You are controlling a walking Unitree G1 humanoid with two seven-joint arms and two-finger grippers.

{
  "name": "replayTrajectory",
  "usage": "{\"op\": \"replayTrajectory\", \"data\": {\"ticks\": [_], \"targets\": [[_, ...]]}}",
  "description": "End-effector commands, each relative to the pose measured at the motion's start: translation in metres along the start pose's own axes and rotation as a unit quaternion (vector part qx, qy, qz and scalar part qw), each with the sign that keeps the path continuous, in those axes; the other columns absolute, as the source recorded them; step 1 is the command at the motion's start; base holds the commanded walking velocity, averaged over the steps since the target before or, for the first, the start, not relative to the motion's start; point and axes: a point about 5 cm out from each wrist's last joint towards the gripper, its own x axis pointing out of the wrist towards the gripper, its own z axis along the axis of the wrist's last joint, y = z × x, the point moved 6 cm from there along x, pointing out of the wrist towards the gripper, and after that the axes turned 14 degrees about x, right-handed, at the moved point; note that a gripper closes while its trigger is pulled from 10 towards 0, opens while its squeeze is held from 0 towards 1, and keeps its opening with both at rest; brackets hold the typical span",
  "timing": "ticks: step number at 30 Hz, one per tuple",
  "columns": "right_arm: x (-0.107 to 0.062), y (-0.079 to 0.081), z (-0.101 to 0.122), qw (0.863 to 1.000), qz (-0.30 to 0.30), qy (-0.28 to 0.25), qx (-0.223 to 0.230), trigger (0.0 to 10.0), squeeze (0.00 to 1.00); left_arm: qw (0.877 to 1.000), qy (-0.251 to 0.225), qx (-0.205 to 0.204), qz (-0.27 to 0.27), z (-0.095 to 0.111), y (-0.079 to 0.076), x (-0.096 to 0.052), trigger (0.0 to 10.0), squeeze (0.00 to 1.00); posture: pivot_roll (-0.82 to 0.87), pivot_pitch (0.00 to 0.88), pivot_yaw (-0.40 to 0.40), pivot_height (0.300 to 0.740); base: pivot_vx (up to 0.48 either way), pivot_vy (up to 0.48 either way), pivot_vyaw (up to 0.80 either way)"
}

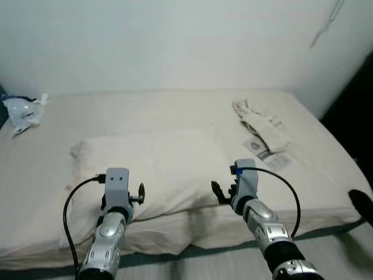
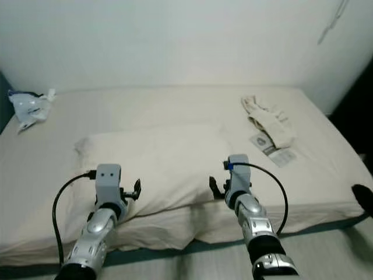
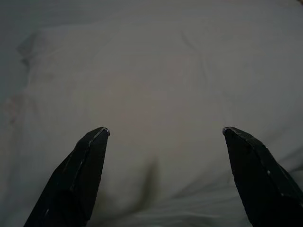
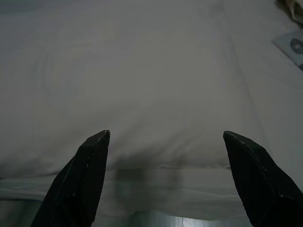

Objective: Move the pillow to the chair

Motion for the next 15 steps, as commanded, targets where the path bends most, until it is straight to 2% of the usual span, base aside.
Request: {"op": "replayTrajectory", "data": {"ticks": [1,2,5,10,15], "targets": [[0.0,0.001,0.002,1.0,0.002,-0.006,-0.014,10.0,0.0,1.0,0.017,0.01,0.003,-0.011,0.002,-0.002,10.0,0.0,-0.04,0.105,-0.073,0.74,0.0,0.0,0.0],[0.001,0.0,0.013,0.999,-0.001,-0.024,-0.025,10.0,0.0,1.0,0.015,0.008,-0.002,-0.009,0.001,-0.001,10.0,0.0,-0.04,0.104,-0.071,0.74,0.0,0.0,0.0],[0.001,-0.002,0.019,0.999,-0.004,-0.033,-0.022,10.0,0.0,1.0,0.011,0.011,-0.003,-0.007,0.001,0.0,10.0,0.0,-0.04,0.105,-0.07,0.74,0.0,0.0,0.0],[0.002,-0.01,0.032,0.998,-0.024,-0.049,-0.033,10.0,0.0,0.999,-0.008,0.046,-0.008,0.006,-0.001,0.006,10.0,0.0,-0.04,0.101,-0.067,0.74,0.0,0.0,0.0],[0.003,-0.013,0.042,0.997,-0.03,-0.064,-0.018,10.0,0.0,0.999,-0.013,0.042,-0.001,0.01,0.001,0.008,10.0,0.0,-0.04,0.098,-0.064,0.72,0.0,0.0,0.0]]}}
